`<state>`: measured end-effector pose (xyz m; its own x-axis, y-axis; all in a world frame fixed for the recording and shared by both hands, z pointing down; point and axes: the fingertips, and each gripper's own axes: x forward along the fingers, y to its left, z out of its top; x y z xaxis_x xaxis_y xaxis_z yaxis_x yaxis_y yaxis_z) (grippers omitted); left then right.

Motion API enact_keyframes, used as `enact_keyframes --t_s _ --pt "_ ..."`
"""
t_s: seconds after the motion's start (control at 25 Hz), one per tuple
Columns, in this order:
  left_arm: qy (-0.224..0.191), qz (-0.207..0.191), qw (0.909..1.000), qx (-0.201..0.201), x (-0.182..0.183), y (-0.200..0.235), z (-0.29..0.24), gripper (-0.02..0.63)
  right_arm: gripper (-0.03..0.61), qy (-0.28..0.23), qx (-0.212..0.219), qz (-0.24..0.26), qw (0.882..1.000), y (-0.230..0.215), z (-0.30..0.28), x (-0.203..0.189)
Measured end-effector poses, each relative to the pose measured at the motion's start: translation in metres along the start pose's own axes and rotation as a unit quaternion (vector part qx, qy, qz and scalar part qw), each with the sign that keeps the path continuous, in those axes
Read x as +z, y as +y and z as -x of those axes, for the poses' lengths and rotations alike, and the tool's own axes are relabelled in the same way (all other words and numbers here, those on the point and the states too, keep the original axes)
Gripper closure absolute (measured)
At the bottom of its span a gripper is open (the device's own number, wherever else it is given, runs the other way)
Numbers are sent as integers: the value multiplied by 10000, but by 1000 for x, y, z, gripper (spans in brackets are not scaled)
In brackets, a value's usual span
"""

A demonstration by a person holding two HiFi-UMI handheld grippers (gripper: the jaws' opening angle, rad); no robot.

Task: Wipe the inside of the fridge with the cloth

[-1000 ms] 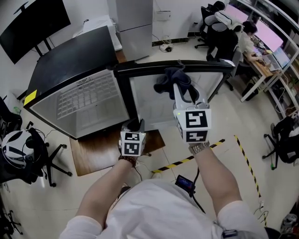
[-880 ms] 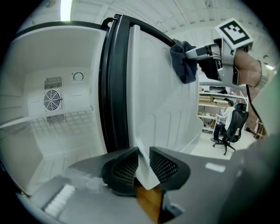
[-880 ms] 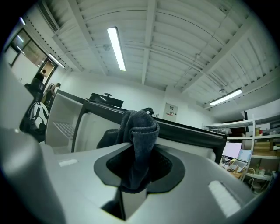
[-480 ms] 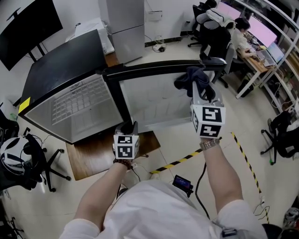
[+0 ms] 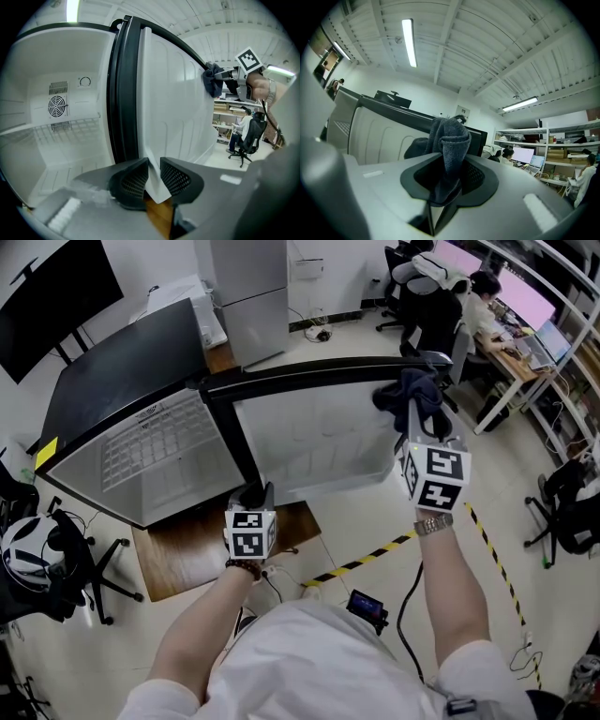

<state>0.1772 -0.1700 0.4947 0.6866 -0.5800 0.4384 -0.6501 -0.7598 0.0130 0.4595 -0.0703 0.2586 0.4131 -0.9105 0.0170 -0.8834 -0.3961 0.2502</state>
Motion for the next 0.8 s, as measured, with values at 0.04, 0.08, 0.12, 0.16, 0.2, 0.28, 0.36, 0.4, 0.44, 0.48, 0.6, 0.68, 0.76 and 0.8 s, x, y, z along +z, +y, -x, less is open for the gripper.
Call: enact_keyframes --t_s 0.04,0.08,0.12,0.16,0.2,0.28,0.36,0.4,0.44,0.48,0.6,0.68,0.76,0.8 --pt "-6 3 10000 3 0 -1 0 531 486 -4 3 -24 10000 -1 1 0" --pt "-5 9 10000 8 1 -1 0 531 486 -15 11 -55 10000 -1 2 0" --pt "3 14 10000 9 1 -2 0 531 486 -37 27 -88 10000 -1 4 1" --pt "18 14 10000 4 0 -3 -1 531 486 -75 58 -118 9999 1 7 4" --pt "38 11 10000 -6 -1 -3 -2 531 486 -132 117 -144 9997 7 10 8" --pt "63 12 10000 -23 -3 -3 -3 531 486 -273 350 -190 9988 27 19 16" --pt "56 29 10000 -25 -3 -3 -4 531 486 -403 751 -242 9961 62 27 24" --pt "55 35 10000 -24 -3 -3 -4 531 486 -457 987 -265 9937 82 32 28" --pt "56 38 10000 -24 -3 -3 -4 531 486 -503 1232 -287 9907 102 37 31" --pt "56 37 10000 -26 -3 -4 -4 531 486 -540 1476 -306 9871 123 42 34" --pt "51 43 10000 -37 -3 -4 -4 531 486 -582 2163 -317 9741 184 54 40" --pt "32 55 10000 -66 -3 -4 -4 529 486 -572 2540 -283 9651 220 59 42" --pt "-6 48 9999 -113 -3 -4 -4 529 486 -555 2850 -250 9566 251 63 45" --pt "-20 39 9999 -132 -3 -4 -4 529 486 -539 2979 -242 9528 263 63 46"
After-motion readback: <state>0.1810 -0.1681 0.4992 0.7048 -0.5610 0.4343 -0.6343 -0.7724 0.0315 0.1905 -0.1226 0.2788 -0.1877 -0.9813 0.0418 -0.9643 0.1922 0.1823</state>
